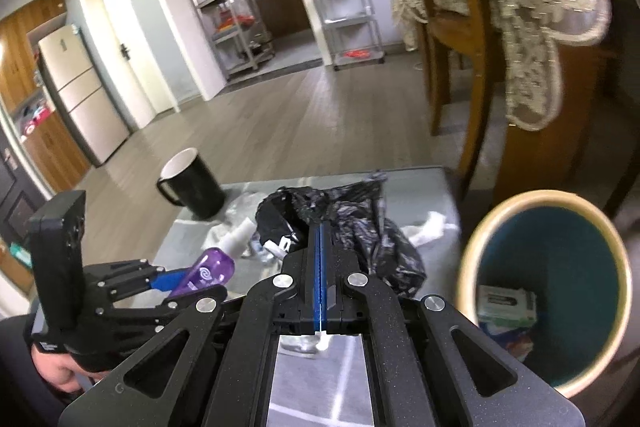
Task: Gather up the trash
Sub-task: 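Carry the bottle with the left tool over the bin while the right tool carries the bag there, then open the left tool over the bin while the right tool opens, dropping the bag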
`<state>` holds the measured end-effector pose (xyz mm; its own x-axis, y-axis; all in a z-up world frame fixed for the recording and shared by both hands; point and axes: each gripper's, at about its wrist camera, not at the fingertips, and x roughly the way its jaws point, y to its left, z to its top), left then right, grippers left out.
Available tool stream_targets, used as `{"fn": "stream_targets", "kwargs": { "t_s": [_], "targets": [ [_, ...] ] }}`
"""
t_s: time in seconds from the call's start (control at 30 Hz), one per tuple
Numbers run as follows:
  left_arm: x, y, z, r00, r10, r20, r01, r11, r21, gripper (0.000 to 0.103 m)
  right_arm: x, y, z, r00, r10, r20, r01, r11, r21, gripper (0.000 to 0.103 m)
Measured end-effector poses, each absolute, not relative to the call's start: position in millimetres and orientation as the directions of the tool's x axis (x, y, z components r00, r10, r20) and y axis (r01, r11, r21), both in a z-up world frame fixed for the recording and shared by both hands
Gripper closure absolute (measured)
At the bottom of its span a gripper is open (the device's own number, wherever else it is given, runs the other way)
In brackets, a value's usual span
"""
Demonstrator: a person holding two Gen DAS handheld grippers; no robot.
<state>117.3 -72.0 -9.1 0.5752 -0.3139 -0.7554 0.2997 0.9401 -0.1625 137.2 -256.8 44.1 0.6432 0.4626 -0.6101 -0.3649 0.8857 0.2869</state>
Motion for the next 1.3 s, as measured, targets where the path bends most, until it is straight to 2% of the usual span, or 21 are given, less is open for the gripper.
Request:
{"fn": "stream_targets", "kwargs": {
  "t_s": [0.3,0.73,1.17,1.23,1.3],
  "targets": [
    [135,-126,1,0.551,-0.374,-0.746,0.389,0.906,-0.166,0.071,134,-319,40,0.7,0.36,-0.617,-0.21,0.929,0.304,0.102],
    [168,-221,-7,0.459,-0.444,-0.769,0.507,0.842,-0.184,0.071,132,-378,17,0.702,0.193,-0.685,0.016,0.958,0.286,0.102],
    [205,-296,-37,0.363,-0.453,-0.814,0.537,0.816,-0.215,0.07,136,-431,-15,0.656,0.159,-0.738,0.177,0.918,0.355,0.102],
    [207,-300,-40,0.358,-0.456,-0.815,0.535,0.815,-0.222,0.069,136,-437,-18,0.648,0.16,-0.744,0.199,0.908,0.369,0.1],
    [208,-303,-43,0.349,-0.455,-0.819,0.532,0.816,-0.227,0.069,135,-441,-19,0.649,0.16,-0.744,0.214,0.9,0.38,0.094]
  ]
}}
